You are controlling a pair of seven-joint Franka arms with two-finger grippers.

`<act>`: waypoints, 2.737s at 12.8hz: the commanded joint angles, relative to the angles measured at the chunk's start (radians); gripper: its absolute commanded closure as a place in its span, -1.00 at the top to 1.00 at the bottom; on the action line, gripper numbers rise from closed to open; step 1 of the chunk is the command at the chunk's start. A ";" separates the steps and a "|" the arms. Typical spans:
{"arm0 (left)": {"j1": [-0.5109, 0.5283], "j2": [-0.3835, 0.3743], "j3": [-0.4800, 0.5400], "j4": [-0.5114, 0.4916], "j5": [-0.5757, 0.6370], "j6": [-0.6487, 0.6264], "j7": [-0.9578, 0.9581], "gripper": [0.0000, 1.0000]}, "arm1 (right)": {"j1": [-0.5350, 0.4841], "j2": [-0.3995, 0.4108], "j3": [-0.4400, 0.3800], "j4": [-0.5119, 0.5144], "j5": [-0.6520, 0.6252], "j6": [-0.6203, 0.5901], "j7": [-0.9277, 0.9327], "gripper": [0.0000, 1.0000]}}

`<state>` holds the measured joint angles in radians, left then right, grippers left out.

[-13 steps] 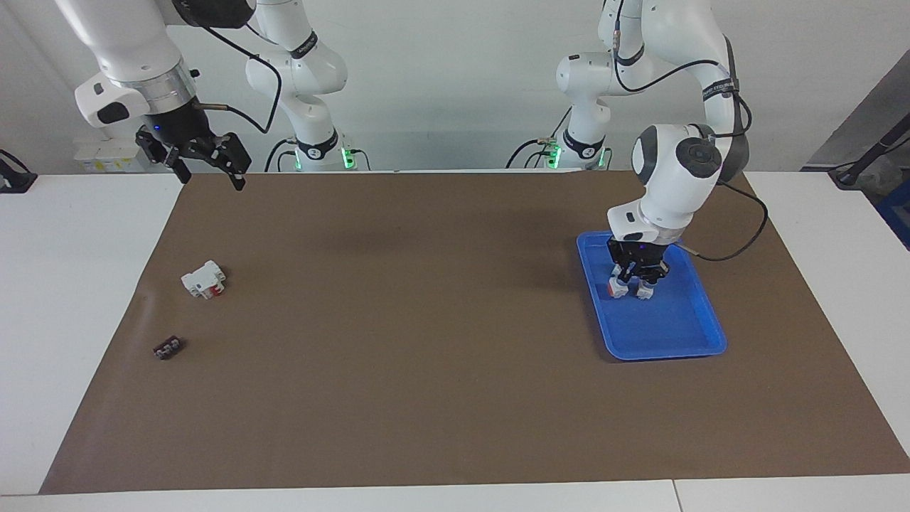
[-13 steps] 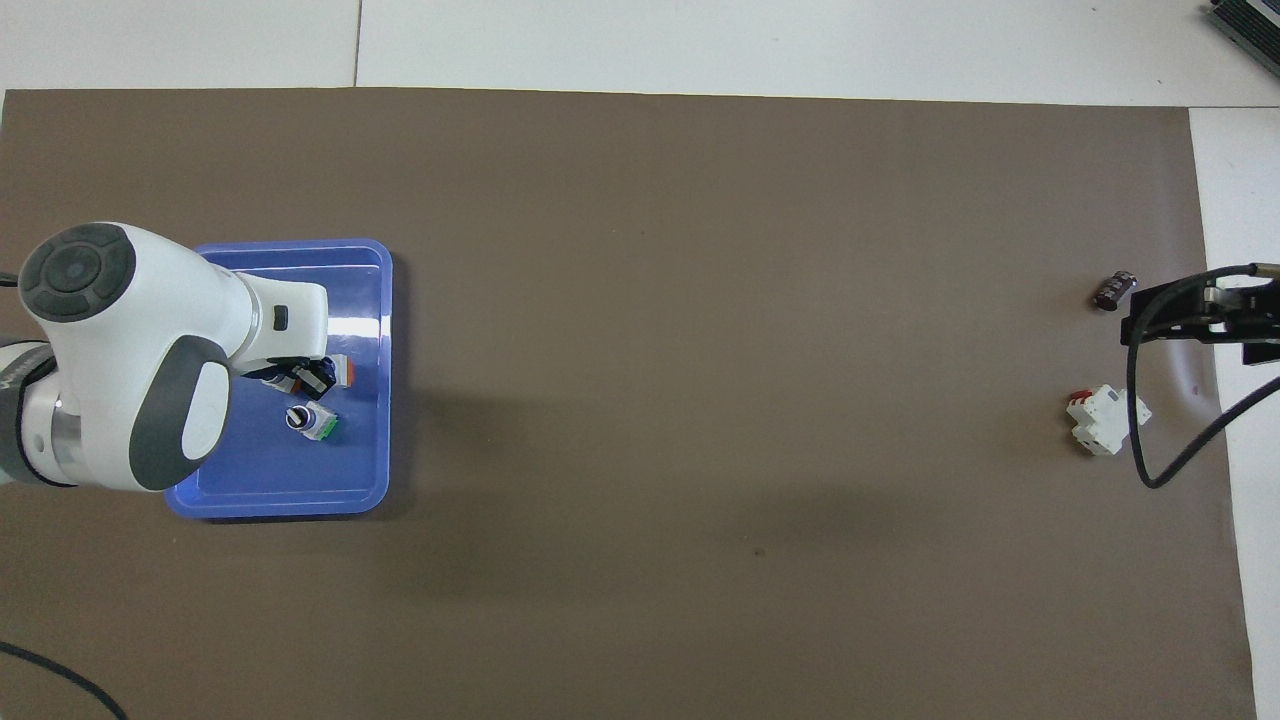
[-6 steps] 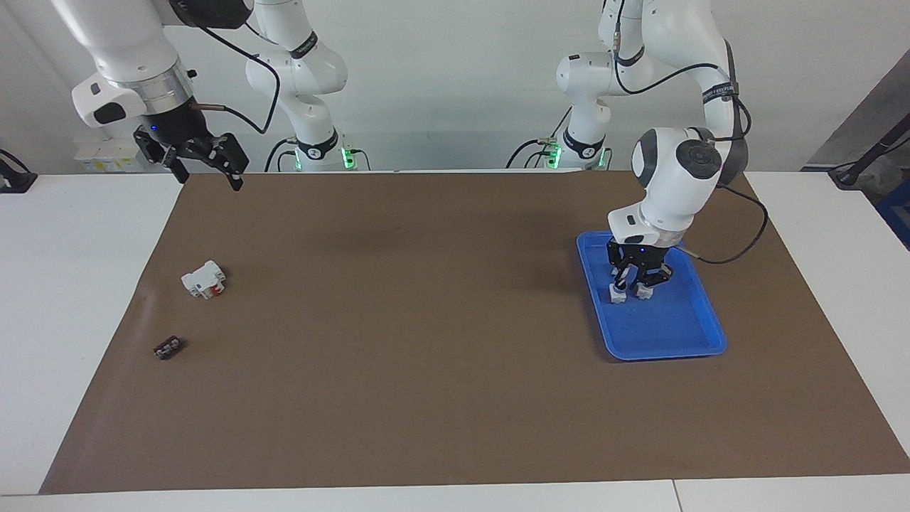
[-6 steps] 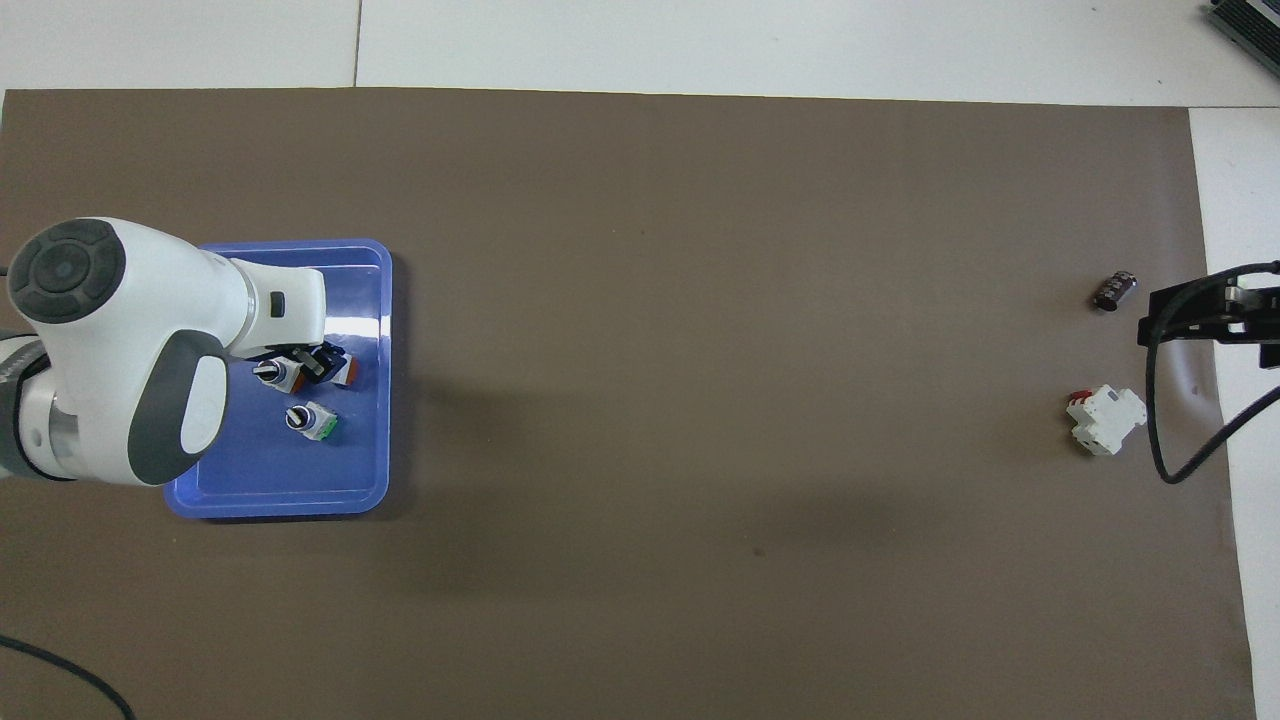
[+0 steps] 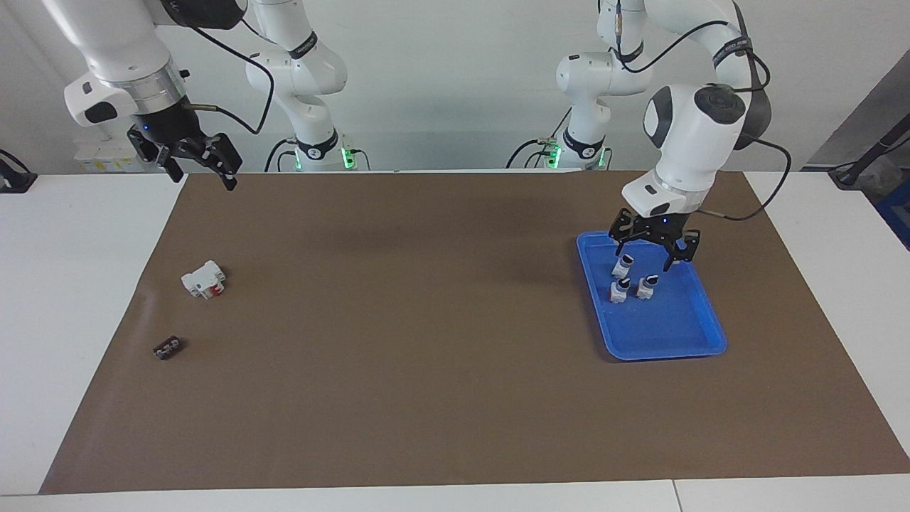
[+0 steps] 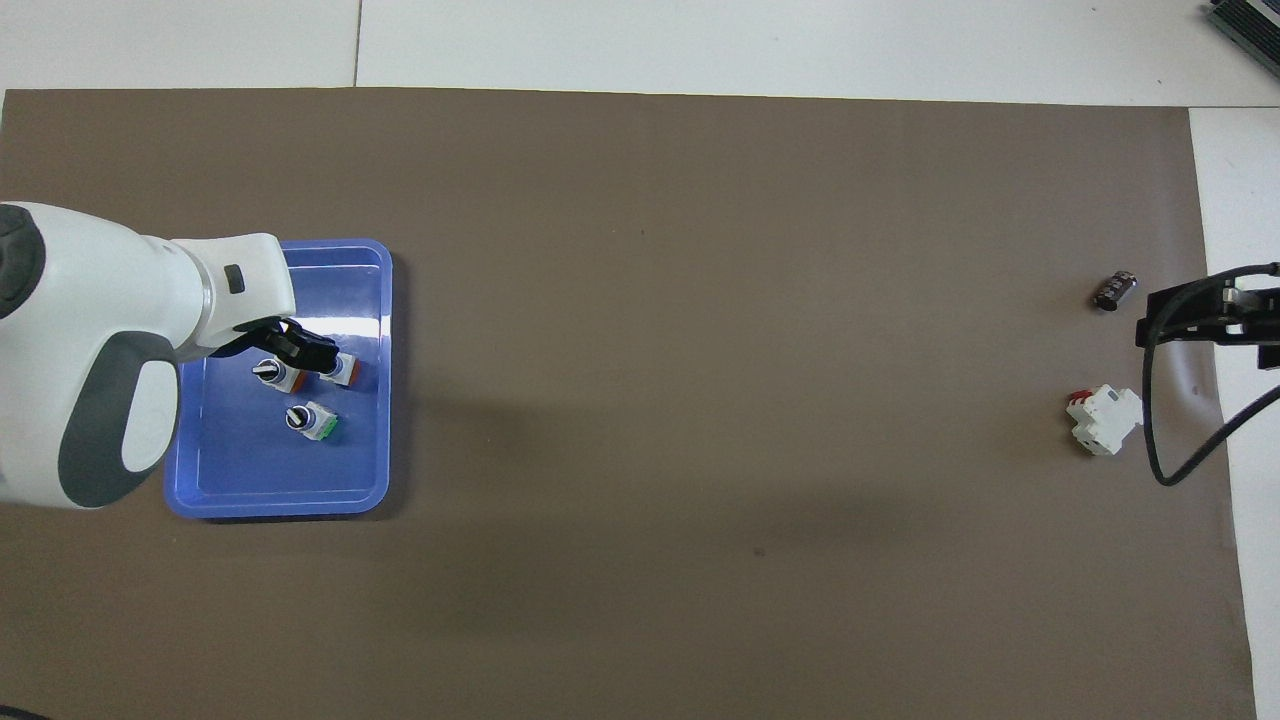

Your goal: Turn and place switch with both arms

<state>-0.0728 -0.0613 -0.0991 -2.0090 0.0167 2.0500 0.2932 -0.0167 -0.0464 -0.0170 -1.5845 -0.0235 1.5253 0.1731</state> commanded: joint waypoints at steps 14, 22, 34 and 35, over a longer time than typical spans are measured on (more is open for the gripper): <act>0.005 0.094 0.006 0.530 -0.037 -0.513 -0.239 1.00 | 0.011 -0.013 0.012 -0.005 0.034 -0.030 0.043 0.99; 0.007 0.044 0.009 0.489 -0.029 -0.582 -0.221 1.00 | 0.011 -0.021 0.017 -0.005 0.036 -0.028 0.042 0.99; 0.022 0.029 0.010 0.463 -0.018 -0.570 -0.221 1.00 | 0.011 -0.021 0.017 -0.005 0.036 -0.028 0.042 0.99; 0.027 0.029 0.010 0.463 -0.020 -0.568 -0.220 1.00 | 0.011 -0.021 0.017 -0.005 0.036 -0.028 0.042 0.99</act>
<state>-0.0584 -0.0041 -0.0866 -1.5138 -0.0123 1.4764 0.0687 -0.0006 -0.0544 -0.0036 -1.5829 0.0006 1.5116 0.2272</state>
